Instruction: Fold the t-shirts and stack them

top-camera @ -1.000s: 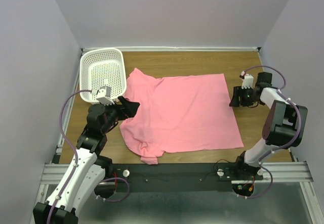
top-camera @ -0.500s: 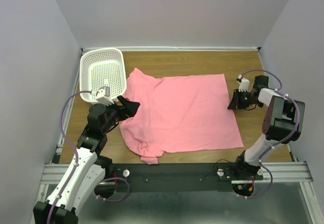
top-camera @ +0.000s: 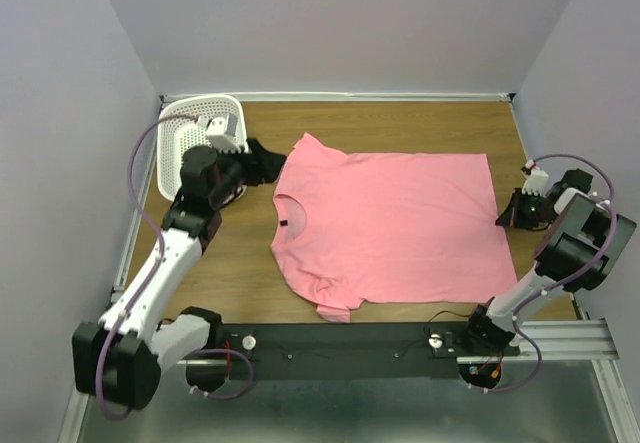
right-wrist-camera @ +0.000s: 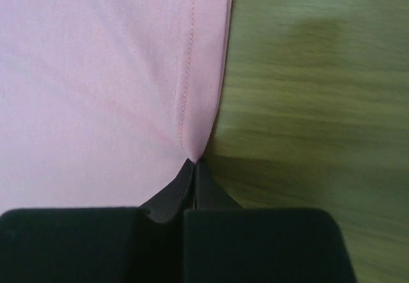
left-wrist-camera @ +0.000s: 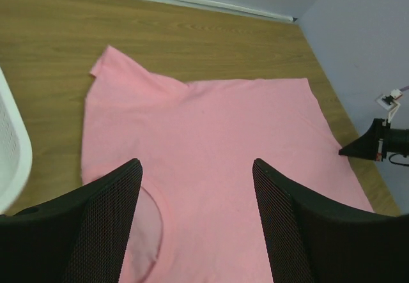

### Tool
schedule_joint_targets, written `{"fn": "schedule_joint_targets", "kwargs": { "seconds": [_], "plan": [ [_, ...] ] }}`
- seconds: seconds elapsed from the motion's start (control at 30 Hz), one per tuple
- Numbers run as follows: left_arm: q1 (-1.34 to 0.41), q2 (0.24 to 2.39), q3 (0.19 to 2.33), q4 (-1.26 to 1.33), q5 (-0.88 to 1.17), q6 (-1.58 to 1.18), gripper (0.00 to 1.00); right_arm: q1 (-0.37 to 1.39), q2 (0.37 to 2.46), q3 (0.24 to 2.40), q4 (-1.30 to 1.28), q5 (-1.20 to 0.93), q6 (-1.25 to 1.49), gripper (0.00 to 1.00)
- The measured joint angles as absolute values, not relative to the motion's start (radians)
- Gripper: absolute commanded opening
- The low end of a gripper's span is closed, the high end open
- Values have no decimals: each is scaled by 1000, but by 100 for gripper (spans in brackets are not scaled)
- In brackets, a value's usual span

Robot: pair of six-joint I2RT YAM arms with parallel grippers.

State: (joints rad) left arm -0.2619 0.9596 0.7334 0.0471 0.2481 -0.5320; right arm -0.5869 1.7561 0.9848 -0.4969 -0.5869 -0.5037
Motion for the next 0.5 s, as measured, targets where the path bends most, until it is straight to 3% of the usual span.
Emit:
{"fn": "schedule_joint_targets", "kwargs": {
  "seconds": [0.03,0.07,0.17,0.27,0.5],
  "plan": [
    [-262,1002,775,58,251,-518,74,-625,1759,989,-502,-586,-529,18],
    [-263,1046,813,73,255,-503,73,-641,1760,993,-505,-586,-552,40],
    [-274,1256,969,86,264,-458,70,-683,1758,1010,-532,-589,-648,63],
    [-291,1473,1140,82,272,-418,67,-694,1755,1025,-538,-579,-714,72],
    [-305,1954,1534,-16,266,-348,65,-700,1806,1107,-624,-612,-786,73]
  ]
}}
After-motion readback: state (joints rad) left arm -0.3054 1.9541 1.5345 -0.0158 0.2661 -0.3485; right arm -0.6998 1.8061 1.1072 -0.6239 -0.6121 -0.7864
